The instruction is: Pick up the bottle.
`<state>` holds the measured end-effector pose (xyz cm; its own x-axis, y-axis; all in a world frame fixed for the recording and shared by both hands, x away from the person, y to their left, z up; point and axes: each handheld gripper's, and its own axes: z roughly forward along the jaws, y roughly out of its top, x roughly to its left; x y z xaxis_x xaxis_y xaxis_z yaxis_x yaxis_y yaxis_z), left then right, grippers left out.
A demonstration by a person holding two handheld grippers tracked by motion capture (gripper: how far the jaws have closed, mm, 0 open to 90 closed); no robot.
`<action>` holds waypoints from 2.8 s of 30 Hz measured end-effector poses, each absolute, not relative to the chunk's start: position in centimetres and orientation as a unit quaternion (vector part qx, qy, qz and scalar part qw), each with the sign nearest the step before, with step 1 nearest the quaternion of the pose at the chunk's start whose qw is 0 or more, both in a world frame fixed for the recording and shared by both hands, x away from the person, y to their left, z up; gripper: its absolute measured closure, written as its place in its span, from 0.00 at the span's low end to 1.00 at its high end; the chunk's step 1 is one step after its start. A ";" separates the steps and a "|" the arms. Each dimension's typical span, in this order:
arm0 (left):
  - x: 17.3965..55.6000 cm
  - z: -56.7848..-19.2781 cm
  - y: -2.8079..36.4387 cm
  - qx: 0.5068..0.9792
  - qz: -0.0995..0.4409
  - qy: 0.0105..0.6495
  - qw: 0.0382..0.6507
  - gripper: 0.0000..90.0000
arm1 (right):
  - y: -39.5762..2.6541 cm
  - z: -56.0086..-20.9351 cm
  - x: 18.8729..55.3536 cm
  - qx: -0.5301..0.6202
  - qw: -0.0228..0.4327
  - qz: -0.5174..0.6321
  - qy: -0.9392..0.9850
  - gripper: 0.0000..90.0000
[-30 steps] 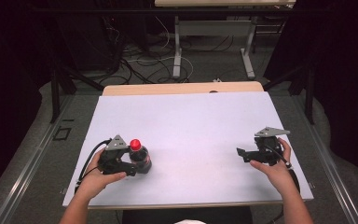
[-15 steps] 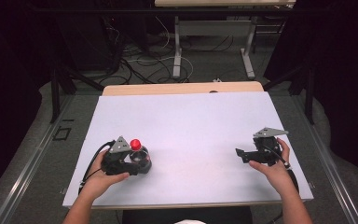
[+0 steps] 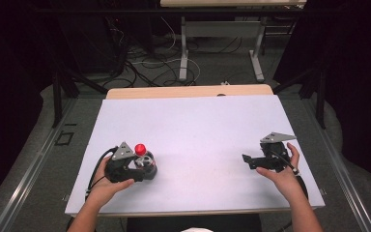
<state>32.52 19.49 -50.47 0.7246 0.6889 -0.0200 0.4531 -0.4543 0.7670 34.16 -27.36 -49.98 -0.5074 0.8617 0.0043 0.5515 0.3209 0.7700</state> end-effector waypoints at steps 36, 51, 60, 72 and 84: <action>33.7 -48.3 8.8 0.859 0.115 0.293 0.404 0.33 | -19.0 -42.8 32.5 0.333 0.146 0.442 0.820 0.38; 34.2 -49.3 5.7 0.869 0.111 0.276 0.395 0.33 | -14.9 -41.1 33.4 0.294 0.124 0.463 0.827 0.51; 33.9 -49.5 4.9 0.870 0.106 0.272 0.397 0.33 | -13.3 -41.3 33.7 0.299 0.124 0.446 0.834 0.60; 33.4 -49.1 4.6 0.874 0.105 0.262 0.395 0.33 | -12.4 -42.2 33.7 0.298 0.113 0.448 0.835 0.67; 33.0 -48.8 5.2 0.885 0.091 0.232 0.393 0.33 | -12.8 -41.9 34.1 0.229 0.089 0.448 0.860 0.69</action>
